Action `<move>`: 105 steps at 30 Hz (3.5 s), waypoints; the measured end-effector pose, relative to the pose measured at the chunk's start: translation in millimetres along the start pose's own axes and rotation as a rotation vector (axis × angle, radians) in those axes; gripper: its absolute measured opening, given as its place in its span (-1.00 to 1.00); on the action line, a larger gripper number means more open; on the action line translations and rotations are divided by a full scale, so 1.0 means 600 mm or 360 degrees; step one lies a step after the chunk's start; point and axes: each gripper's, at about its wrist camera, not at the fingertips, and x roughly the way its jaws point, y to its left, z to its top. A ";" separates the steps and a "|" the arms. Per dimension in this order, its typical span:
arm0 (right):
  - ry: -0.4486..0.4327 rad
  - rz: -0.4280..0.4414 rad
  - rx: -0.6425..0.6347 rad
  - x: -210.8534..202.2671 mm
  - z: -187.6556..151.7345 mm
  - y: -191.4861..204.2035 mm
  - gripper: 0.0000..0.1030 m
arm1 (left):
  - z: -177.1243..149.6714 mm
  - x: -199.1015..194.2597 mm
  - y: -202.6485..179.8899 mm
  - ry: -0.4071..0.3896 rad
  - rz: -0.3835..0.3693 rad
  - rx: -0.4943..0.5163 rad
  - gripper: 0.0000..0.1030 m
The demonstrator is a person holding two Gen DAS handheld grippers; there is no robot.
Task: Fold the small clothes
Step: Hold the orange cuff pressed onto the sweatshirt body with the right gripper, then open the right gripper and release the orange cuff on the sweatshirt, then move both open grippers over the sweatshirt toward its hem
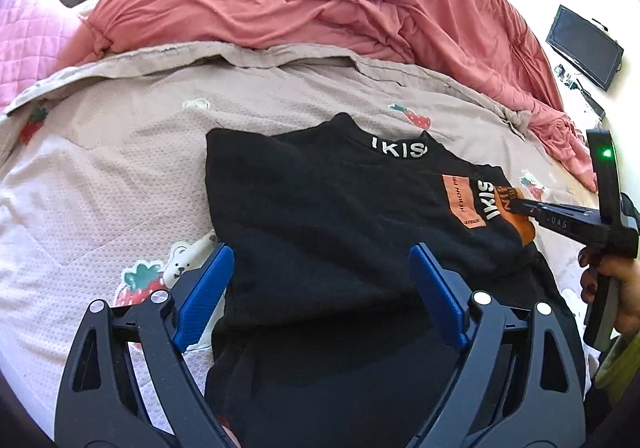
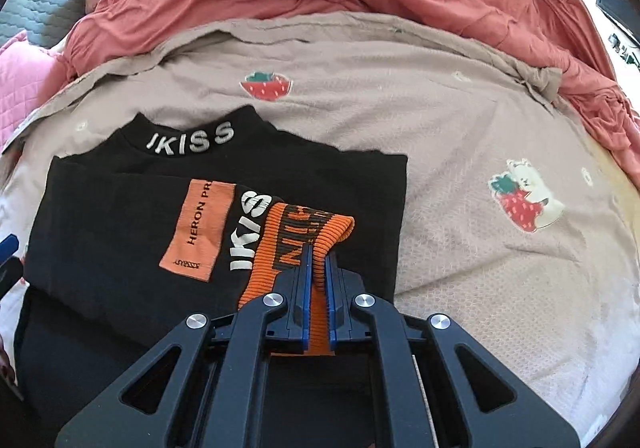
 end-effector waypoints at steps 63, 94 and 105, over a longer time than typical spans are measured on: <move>0.0083 0.0024 -0.0113 0.045 -0.003 0.042 0.22 | 0.007 0.081 0.005 0.0202 0.0134 0.0083 0.67; -0.0232 0.0256 0.0107 -0.124 -0.084 -0.042 0.86 | 0.025 -0.053 -0.019 0.0050 0.0226 0.0022 0.82; -0.0320 0.0250 0.0039 -0.178 -0.087 -0.033 0.86 | 0.005 -0.124 -0.047 -0.0012 0.0264 0.0074 0.82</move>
